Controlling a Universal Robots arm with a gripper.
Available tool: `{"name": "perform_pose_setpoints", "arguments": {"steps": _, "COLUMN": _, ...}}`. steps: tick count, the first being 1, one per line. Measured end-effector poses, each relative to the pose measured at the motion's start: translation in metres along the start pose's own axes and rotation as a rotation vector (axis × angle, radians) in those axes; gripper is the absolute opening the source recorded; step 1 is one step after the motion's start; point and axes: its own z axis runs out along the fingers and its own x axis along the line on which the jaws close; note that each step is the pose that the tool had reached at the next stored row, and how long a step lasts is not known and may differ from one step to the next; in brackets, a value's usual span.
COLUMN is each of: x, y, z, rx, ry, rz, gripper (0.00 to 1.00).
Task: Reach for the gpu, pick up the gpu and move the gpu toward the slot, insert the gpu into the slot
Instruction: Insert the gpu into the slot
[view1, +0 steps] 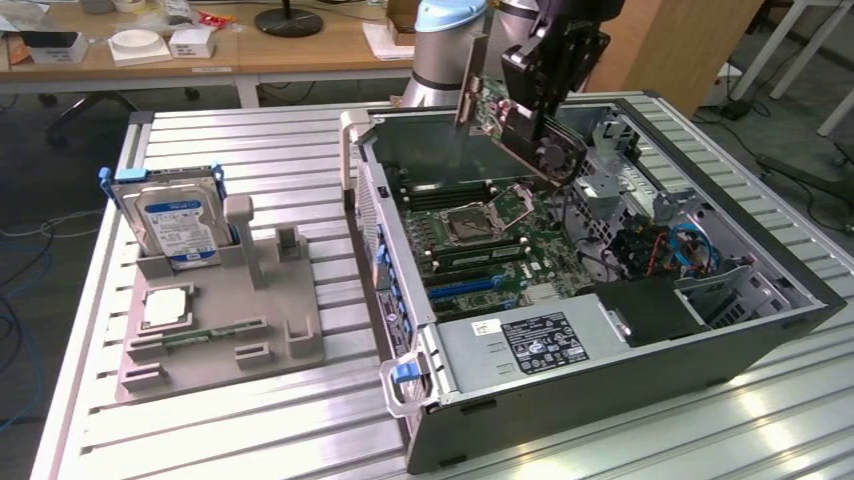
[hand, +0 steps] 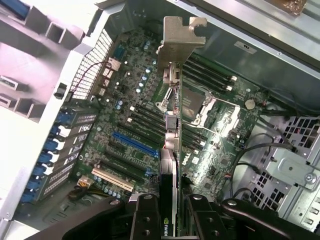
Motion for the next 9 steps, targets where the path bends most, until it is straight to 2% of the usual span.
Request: {"name": "perform_pose_setpoints", "arguments": {"steps": 9, "x": 0.0002, "y": -0.0003, "z": 0.0000, "rx": 0.0000, "ry": 0.0006, "rz": -0.064, "gripper": 0.26}}
